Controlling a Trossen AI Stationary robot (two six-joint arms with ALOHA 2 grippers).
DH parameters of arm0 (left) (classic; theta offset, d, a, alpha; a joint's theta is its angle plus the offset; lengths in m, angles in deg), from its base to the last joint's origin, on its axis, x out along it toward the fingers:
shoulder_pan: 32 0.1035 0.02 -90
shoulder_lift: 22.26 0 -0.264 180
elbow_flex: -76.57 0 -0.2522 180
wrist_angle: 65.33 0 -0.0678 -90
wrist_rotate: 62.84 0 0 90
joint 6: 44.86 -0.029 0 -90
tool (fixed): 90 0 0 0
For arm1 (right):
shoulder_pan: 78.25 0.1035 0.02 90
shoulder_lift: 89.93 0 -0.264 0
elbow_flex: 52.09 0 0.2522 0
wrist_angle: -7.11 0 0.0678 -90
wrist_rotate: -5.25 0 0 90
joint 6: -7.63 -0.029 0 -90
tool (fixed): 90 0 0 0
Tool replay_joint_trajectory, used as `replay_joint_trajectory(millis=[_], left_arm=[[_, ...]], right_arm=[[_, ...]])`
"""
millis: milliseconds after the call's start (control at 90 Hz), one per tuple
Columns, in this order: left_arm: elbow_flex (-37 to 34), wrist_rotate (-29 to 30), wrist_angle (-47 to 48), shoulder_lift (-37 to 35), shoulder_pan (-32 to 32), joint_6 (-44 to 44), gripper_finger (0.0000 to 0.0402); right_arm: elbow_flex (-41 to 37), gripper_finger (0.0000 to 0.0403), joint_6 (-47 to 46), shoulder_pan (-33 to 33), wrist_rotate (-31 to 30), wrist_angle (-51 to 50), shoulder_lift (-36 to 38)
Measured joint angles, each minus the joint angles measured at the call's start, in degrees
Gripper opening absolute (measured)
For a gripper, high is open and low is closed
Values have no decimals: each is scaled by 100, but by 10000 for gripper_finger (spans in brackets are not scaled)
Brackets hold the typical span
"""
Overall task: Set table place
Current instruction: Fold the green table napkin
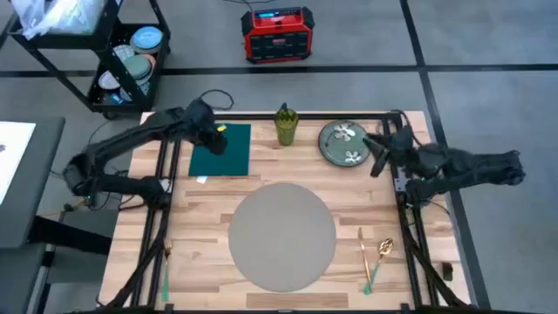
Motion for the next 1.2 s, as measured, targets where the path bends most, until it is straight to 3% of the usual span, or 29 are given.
replay_joint_trajectory(millis=[89, 200, 433, 578, 767, 1200], left_arm=[[-122, -480, -130, 5, 648, -124, 79], [-182, -640, -250, 2, 1273, -178, 125], [-187, -995, -874, 213, 2053, -147, 189], [-187, -1013, -1174, 685, 2081, -234, 195], [-187, -880, -1451, 1467, 2110, -318, 196], [-180, -668, -2074, 1910, 2332, 77, 196]], right_arm=[[900, 106, -352, -238, -153, -1069, -626], [1518, 126, -752, -608, -256, -1837, -1120], [1655, 183, -1089, -1202, -205, -2382, -1506], [1655, 203, -1088, -1386, -200, -2733, -1596], [1655, 200, -1017, -1529, -216, -2835, -1535], [1655, 193, -932, -1747, -241, -2834, -1514]])
